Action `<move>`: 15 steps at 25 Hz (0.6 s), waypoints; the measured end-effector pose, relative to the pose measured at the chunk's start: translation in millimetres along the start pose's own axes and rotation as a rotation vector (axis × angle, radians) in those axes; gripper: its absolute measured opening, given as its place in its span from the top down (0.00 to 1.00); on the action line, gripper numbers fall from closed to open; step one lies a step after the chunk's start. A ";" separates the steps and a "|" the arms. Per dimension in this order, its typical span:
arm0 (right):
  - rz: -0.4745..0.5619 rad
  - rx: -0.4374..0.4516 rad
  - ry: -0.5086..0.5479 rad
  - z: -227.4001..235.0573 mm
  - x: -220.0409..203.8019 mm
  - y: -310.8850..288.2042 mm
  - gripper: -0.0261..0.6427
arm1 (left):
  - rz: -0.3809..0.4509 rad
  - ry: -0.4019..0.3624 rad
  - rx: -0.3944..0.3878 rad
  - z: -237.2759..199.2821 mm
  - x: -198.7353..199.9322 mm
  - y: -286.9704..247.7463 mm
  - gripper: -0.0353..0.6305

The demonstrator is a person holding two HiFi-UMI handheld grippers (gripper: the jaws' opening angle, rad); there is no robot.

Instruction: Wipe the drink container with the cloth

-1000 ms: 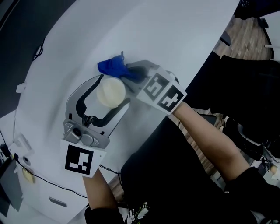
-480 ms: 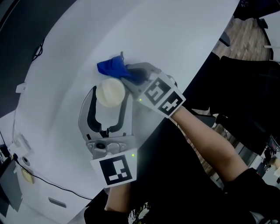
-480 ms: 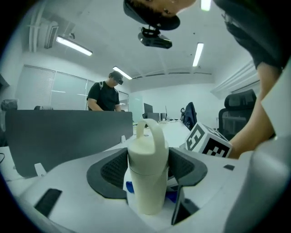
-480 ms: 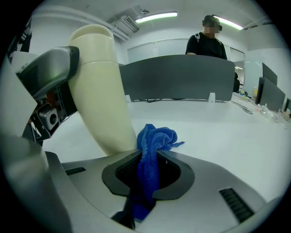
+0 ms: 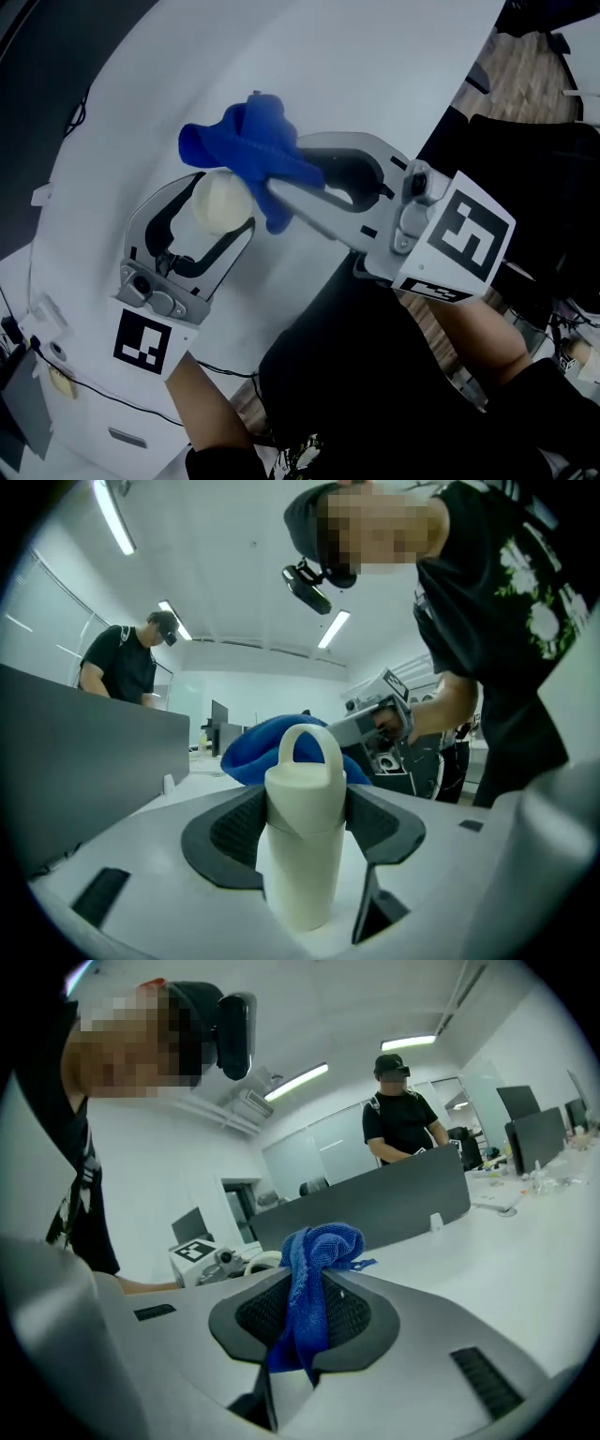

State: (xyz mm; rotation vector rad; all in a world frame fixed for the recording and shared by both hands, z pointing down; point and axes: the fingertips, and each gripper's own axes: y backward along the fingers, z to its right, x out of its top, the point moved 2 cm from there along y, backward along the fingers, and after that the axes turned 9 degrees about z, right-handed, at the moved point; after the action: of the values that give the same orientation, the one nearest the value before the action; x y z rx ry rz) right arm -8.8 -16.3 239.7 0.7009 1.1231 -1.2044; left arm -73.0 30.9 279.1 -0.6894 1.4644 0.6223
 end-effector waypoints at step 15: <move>-0.449 -0.130 0.079 50.5 -150.6 -32.0 0.89 | 0.038 0.044 0.028 -2.8 2.4 -3.0 0.55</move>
State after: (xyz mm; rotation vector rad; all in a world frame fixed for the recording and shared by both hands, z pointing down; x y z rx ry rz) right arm -20.1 -16.1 401.3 0.4086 1.4616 -1.4707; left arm -72.6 26.8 276.8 -0.6584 1.5276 0.6175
